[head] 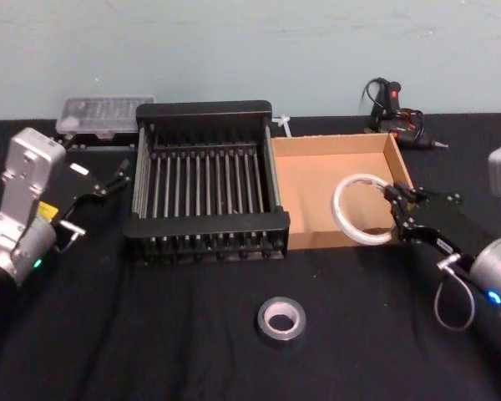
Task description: Pick up the white tape and place it into the black box , Pick up the silver tape and place it into the brown box.
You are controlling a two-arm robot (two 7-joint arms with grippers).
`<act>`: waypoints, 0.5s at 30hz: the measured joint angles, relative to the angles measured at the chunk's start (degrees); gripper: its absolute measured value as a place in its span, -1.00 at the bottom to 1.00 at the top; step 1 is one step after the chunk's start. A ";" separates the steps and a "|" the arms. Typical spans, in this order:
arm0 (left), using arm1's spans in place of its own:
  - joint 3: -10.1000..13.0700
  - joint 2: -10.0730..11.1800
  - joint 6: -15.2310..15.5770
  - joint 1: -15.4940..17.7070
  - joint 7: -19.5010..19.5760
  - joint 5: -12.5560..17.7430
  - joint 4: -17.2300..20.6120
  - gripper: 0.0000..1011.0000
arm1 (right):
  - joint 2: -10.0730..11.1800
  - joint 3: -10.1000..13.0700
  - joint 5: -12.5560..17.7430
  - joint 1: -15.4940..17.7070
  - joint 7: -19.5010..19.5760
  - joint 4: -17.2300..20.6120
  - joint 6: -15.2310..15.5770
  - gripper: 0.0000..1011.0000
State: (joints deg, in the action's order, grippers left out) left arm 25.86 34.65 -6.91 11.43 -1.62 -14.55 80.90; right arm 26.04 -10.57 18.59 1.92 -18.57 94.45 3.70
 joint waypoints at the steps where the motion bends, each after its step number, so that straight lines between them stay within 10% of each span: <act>1: 0.00 0.00 0.00 0.00 0.00 0.00 0.00 0.98 | -0.15 -0.22 -0.12 -0.50 -0.06 -0.35 0.07 -0.84; 15: 0.00 0.00 0.00 0.00 0.00 0.00 0.00 0.98 | -2.78 -4.31 -2.05 -8.77 -2.12 -6.35 -0.20 -0.84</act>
State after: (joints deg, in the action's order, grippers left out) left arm 25.86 34.64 -6.91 11.43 -1.62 -14.55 80.90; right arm 23.26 -14.88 16.54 -6.86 -20.69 88.10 3.50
